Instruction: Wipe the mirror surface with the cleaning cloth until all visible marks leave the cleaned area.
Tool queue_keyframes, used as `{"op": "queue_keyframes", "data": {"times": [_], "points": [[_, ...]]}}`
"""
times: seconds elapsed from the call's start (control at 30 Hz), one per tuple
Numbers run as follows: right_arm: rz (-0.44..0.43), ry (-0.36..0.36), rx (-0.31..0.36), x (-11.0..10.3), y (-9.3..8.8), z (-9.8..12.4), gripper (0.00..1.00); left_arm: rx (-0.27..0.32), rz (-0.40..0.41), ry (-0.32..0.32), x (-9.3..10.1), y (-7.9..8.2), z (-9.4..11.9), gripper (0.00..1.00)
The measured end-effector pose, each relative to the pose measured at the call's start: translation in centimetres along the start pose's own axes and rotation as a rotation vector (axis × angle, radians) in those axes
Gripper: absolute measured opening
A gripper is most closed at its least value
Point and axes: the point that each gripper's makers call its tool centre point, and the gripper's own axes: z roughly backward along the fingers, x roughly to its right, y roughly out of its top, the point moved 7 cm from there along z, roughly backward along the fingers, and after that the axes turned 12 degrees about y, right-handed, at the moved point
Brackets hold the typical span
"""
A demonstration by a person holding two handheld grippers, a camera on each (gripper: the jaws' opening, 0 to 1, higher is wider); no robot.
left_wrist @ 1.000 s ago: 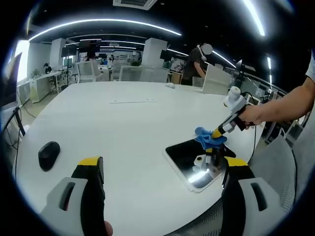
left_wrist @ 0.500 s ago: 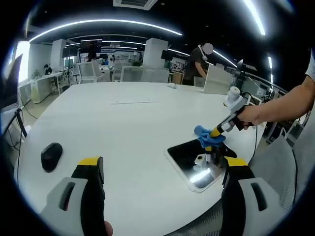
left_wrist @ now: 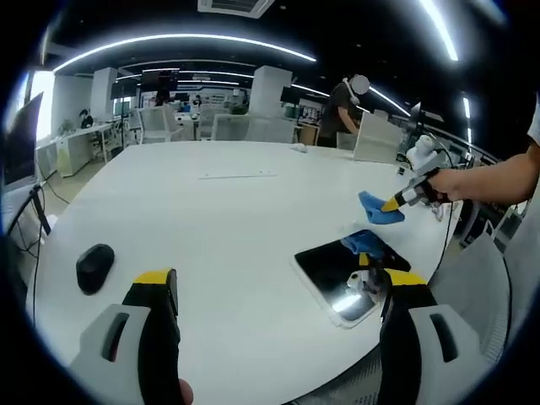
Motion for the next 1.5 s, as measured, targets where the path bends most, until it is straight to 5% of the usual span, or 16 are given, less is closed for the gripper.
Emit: {"op": "queue_keyframes", "data": {"times": [0.17,0.23,0.57,0.8,1.0,1.3,1.5], "points": [[-0.038,-0.036,-0.025,2.5,-2.4,0.1,0.00,0.001,-0.006,0.003,0.2,0.1,0.1,0.99],[-0.030,-0.062,-0.039,2.0,-2.8,1.1,0.00,0.000,-0.005,0.006,0.2,0.1,0.1,0.99],[-0.029,-0.084,-0.097,2.8,-6.3,-1.1,0.00,0.003,-0.006,0.021,0.1,0.0,0.7,0.99],[0.017,-0.102,-0.068,3.4,-5.9,-1.0,0.05,0.007,-0.015,0.028,0.3,0.3,1.2,0.99],[0.073,-0.051,0.000,3.9,-4.9,-0.4,0.38,0.020,-0.012,0.040,-0.1,0.8,1.3,0.99],[0.202,-0.026,0.204,2.9,-3.3,3.6,0.80,0.046,-0.002,0.047,-1.0,1.1,1.4,0.99],[0.179,-0.006,0.217,1.3,-6.1,5.9,0.98,0.069,0.010,0.021,-1.3,0.1,1.9,0.99]]}}
